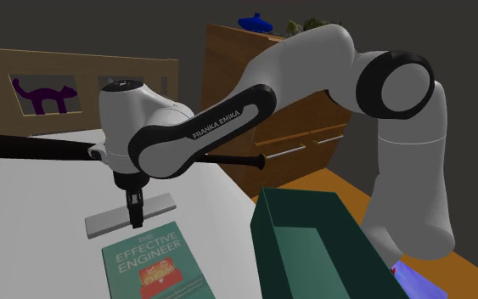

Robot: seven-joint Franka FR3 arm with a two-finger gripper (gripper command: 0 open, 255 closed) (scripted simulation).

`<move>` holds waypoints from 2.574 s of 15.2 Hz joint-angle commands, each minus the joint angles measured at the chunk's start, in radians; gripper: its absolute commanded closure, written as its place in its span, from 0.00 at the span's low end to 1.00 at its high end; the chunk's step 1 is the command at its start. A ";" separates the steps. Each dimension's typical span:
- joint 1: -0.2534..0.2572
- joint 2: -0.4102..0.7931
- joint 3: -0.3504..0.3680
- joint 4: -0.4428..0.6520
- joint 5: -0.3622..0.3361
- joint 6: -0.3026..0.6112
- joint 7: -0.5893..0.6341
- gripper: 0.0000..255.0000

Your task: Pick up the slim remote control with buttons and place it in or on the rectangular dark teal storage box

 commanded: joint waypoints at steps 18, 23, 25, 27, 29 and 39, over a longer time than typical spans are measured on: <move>-0.007 -0.049 0.012 0.041 0.024 -0.086 -0.016 1.00; -0.010 -0.074 0.018 0.074 0.037 -0.143 -0.025 1.00; -0.010 -0.083 0.020 0.089 0.042 -0.166 -0.029 1.00; -0.011 -0.090 0.022 0.105 0.046 -0.189 -0.032 1.00; -0.011 -0.098 0.023 0.122 0.050 -0.213 -0.035 1.00; -0.008 -0.121 0.030 0.226 0.063 -0.337 -0.046 1.00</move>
